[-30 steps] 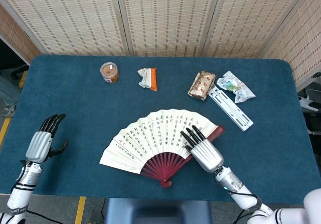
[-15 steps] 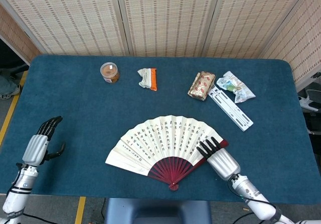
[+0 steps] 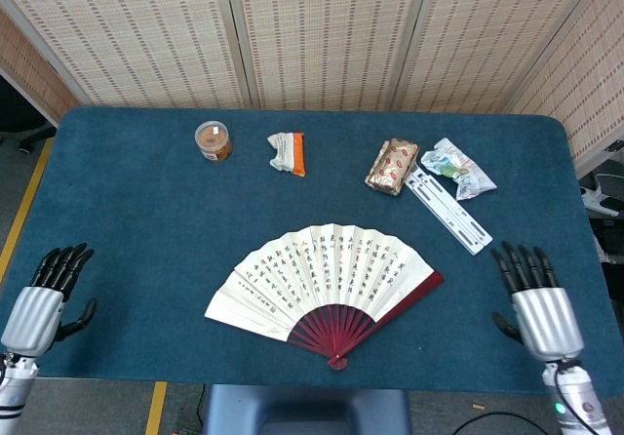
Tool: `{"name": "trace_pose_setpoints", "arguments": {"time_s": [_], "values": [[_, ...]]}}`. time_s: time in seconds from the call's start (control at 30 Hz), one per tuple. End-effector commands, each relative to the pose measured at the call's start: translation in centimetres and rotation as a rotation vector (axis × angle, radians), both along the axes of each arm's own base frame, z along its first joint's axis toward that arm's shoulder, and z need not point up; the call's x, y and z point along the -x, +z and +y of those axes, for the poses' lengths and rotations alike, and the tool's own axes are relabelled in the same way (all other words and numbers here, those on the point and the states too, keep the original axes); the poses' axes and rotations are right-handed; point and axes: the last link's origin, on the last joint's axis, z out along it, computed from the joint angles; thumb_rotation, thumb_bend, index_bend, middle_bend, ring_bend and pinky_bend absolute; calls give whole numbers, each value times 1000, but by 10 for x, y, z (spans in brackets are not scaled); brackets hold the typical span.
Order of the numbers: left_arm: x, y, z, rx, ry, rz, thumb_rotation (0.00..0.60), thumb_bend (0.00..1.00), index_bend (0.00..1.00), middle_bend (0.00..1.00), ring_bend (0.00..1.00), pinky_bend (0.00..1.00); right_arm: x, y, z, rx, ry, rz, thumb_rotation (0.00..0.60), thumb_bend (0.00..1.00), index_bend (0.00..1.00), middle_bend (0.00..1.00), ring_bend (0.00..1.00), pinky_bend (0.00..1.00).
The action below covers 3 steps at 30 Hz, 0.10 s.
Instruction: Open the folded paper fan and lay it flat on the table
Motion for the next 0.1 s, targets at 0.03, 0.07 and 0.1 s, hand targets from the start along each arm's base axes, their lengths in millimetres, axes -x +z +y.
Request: {"name": "trace_pose_setpoints", "arguments": {"time_s": [0.03, 0.07, 0.1], "values": [[-6, 11, -12, -65, -33, 38, 600, 437, 0, 0, 0, 30, 18, 30, 9, 94, -49, -32, 600, 112, 0, 0, 0, 0], [-7, 12, -14, -79, -36, 44, 600, 437, 0, 0, 0, 30, 20, 32, 8, 96, -58, -33, 600, 112, 0, 0, 0, 0], [-7, 13, -15, -95, -37, 51, 600, 437, 0, 0, 0, 30, 21, 33, 6, 95, -67, -33, 600, 112, 0, 0, 0, 0]]}}
